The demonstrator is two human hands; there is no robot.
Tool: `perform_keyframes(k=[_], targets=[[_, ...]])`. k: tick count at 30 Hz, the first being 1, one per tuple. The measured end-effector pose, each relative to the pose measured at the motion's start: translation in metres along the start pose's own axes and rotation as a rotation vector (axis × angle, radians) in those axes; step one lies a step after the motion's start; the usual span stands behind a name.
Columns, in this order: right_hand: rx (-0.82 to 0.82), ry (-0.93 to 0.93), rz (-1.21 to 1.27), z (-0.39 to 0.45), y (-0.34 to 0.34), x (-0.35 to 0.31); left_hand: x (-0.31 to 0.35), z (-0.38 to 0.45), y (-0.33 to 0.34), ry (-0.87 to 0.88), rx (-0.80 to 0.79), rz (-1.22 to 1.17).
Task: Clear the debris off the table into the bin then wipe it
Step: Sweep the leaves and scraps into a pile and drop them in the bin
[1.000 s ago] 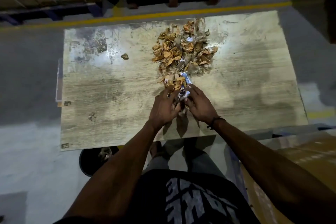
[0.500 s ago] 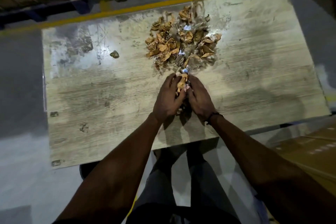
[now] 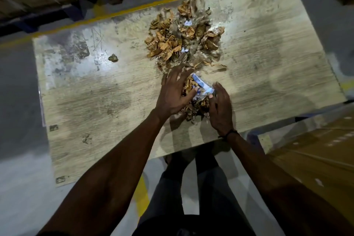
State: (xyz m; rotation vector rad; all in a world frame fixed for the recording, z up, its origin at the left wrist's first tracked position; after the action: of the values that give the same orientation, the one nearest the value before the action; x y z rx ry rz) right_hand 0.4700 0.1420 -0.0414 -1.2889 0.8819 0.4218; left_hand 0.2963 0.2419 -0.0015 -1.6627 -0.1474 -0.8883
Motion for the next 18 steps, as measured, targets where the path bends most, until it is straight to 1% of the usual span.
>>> perform_keyframes(k=[3,6,9,12,14,16,18], targets=[[0.015,-0.017,0.037,0.002,0.014,-0.002,-0.006,0.008,0.019,0.033,-0.145,0.028],[0.011,-0.035,0.049,-0.002,0.022,-0.006,-0.010,-0.002,0.031,0.069,-0.174,0.003],[0.049,-0.010,0.058,-0.013,0.018,-0.007,-0.005,-0.012,0.028,0.096,-0.120,-0.013],[0.188,0.016,0.036,-0.014,0.004,-0.009,-0.002,-0.020,0.015,0.119,-0.053,0.023],[0.236,0.018,0.042,-0.001,-0.006,-0.012,-0.006,-0.024,0.007,0.085,-0.002,0.028],[0.224,-0.026,0.067,0.020,-0.012,-0.012,-0.014,-0.029,0.004,0.023,0.054,0.025],[0.173,-0.091,0.066,0.041,-0.011,-0.006,-0.023,-0.033,0.008,-0.063,0.083,0.008]])
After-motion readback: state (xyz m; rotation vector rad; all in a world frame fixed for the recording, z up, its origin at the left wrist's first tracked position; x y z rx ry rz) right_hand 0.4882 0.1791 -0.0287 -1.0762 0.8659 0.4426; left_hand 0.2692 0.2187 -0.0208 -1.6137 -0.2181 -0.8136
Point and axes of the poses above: each hand's wrist, its own z-axis towards the middle knuckle, its own y-axis out of the palm, x = y × z, the point moved 3 cm from there along z, towards the middle knuckle, and after that the axes turned 3 degrees about -y, right-handed, at the moved point
